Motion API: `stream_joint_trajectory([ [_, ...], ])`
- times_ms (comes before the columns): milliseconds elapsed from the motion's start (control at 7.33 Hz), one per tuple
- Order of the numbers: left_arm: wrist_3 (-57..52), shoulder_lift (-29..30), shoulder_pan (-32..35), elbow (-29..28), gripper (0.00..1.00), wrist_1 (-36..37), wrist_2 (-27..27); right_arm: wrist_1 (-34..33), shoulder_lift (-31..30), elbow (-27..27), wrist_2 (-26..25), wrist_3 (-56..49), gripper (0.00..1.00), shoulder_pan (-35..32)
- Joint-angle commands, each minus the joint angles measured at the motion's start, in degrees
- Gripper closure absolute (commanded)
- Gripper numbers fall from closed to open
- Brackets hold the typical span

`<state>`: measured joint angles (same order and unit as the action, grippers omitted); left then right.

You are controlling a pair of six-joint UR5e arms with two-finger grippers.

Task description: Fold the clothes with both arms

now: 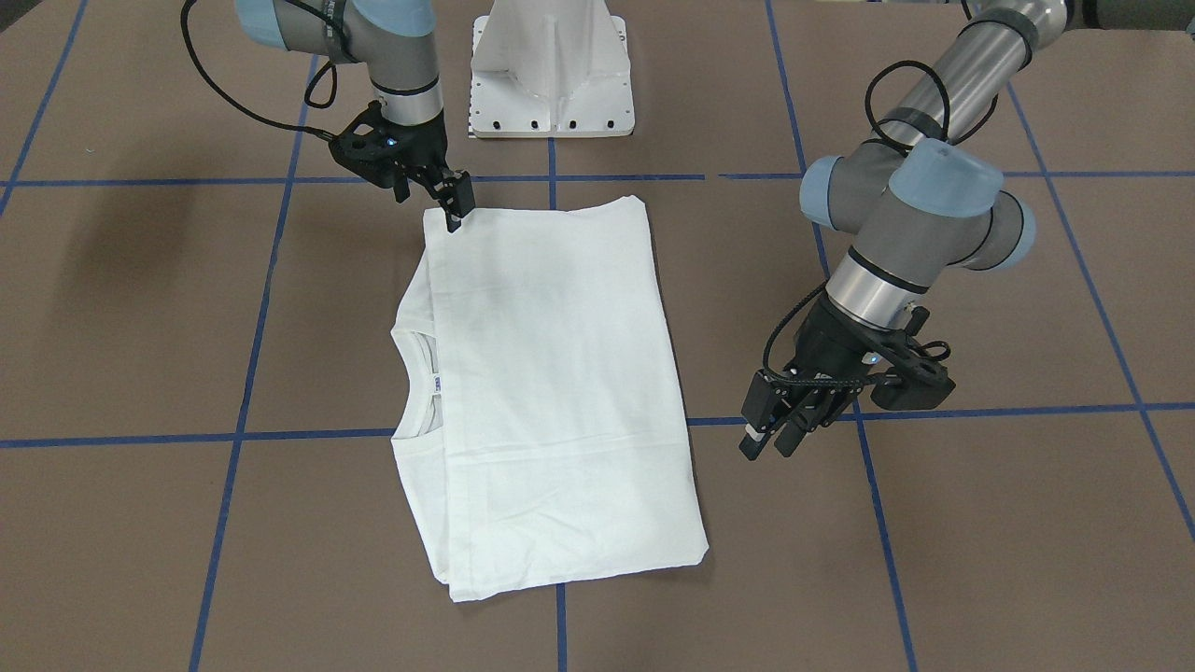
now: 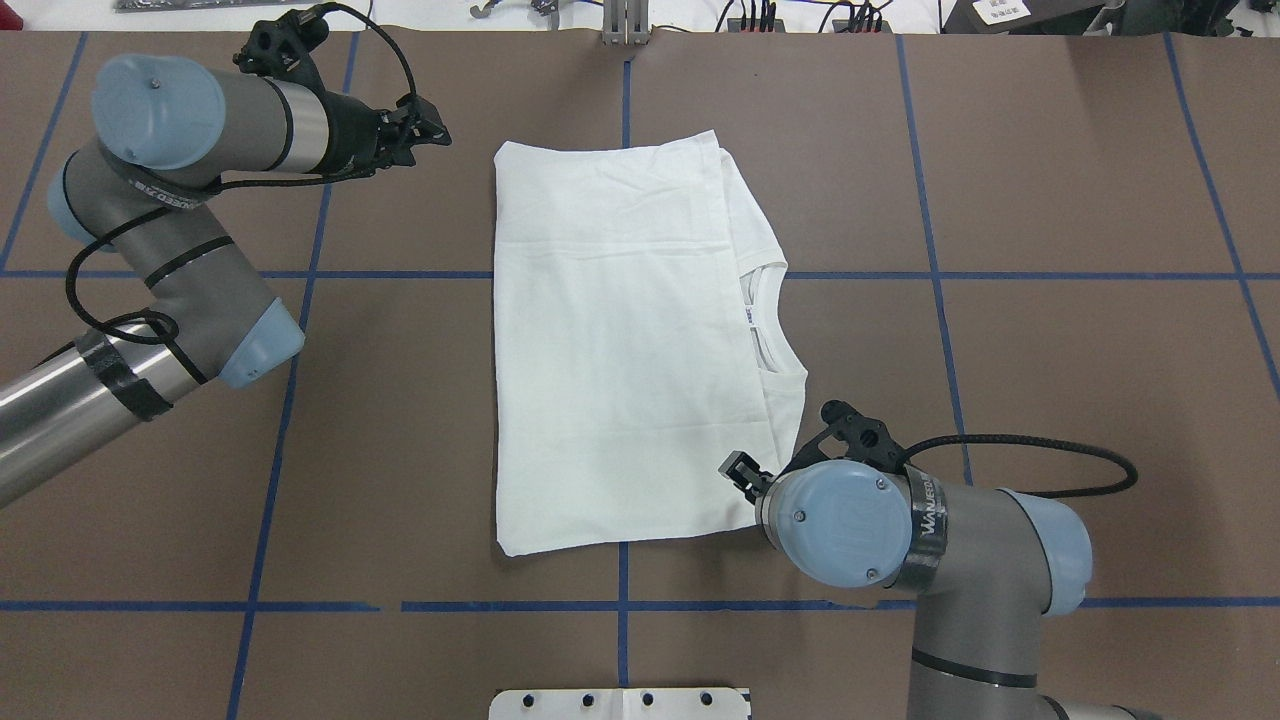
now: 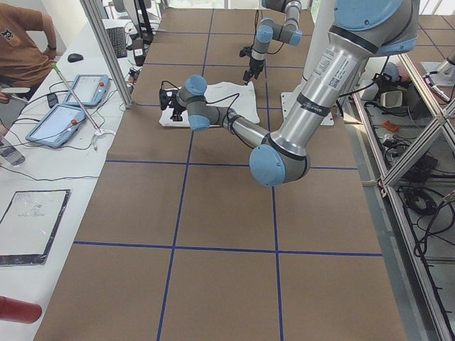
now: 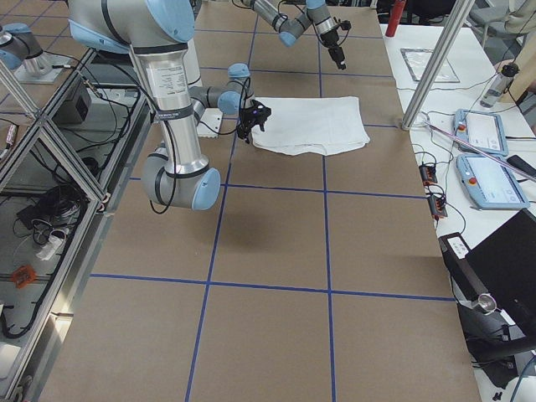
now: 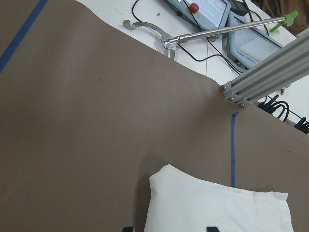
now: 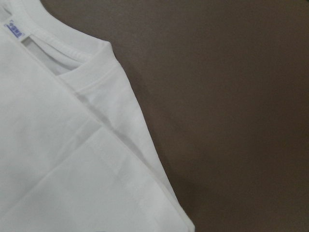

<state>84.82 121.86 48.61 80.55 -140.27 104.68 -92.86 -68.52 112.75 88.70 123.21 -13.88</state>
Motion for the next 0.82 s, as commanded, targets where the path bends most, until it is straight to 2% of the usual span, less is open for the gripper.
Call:
stream_joint_trajectory([
  [0, 0.0, -0.6, 0.0, 0.0, 0.41, 0.0, 0.0, 0.2, 0.1, -1.4, -1.2, 3.7, 0.0, 1.3],
  [409, 0.0, -0.7, 0.0, 0.0, 0.41, 0.0, 0.0, 0.4, 3.7, -4.5, -2.1, 3.9, 0.01, 0.9],
  [682, 0.0, -0.8, 0.0, 0.0, 0.41, 0.0, 0.0, 3.0, 3.7, -5.5, -1.9, 7.9, 0.02, -0.4],
])
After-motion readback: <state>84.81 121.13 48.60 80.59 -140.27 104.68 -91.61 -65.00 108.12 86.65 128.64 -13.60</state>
